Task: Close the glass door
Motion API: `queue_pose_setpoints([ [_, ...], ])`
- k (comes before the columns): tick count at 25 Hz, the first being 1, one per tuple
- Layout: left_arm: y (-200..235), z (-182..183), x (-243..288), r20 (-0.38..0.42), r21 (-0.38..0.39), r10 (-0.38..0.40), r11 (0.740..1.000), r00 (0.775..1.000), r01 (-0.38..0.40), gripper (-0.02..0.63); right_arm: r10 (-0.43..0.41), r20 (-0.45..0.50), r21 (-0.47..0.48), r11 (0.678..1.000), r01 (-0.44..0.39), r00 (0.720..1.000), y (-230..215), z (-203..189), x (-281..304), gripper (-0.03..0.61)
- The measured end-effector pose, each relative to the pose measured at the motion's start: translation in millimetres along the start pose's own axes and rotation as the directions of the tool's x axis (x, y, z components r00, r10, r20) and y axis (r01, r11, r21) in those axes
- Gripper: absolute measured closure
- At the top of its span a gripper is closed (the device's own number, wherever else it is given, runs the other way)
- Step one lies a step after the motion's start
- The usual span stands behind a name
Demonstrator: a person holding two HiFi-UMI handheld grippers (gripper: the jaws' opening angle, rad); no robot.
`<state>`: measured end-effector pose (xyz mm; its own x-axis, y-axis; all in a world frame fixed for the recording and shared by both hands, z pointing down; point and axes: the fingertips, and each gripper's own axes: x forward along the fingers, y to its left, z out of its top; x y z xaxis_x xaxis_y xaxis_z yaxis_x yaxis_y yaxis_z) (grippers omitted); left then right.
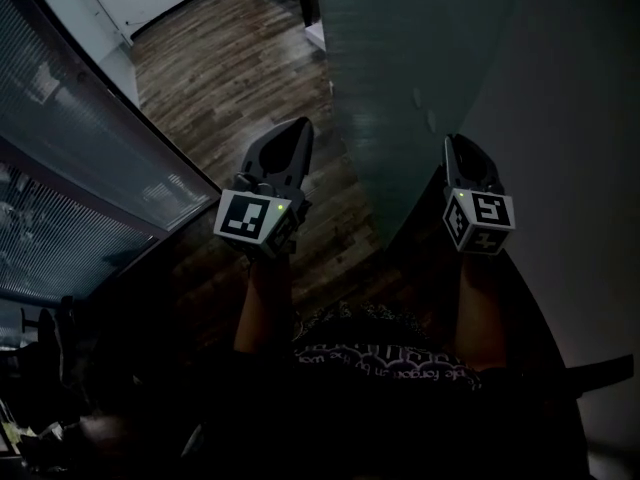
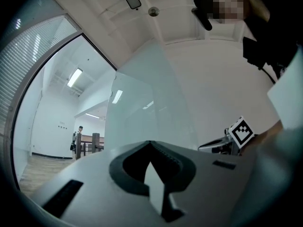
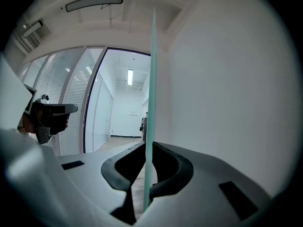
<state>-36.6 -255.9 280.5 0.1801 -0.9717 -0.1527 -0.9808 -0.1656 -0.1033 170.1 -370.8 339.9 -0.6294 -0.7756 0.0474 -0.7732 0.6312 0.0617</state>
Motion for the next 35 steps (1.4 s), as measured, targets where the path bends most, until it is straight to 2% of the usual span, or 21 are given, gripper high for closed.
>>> queue_pose_setpoints([
  [11, 35, 5, -54, 0.002, 0.004, 0.052, 0.999, 0.999, -0.052, 0.612, 0.1, 0.011, -0.03, 0.995, -0.1, 0.995, 83, 7, 3, 0.534],
  [22, 73, 5, -91, -0.006, 0.005, 0.116, 0.993, 0.993, -0.116, 0.612, 0.186, 0.038, -0.039, 0.982, -0.185, 0.982, 147, 16, 13, 0.531],
  [27, 82, 4, -96, 0.0, 0.004, 0.123, 0.992, 0.992, -0.123, 0.612, 0.244, 0.027, -0.062, 0.968, -0.242, 0.969, 172, 17, 17, 0.528],
  [35, 96, 2, -110, -0.006, 0.006, 0.154, 0.988, 0.988, -0.154, 0.612, 0.267, 0.019, -0.062, 0.962, -0.266, 0.963, 199, 16, 22, 0.525],
])
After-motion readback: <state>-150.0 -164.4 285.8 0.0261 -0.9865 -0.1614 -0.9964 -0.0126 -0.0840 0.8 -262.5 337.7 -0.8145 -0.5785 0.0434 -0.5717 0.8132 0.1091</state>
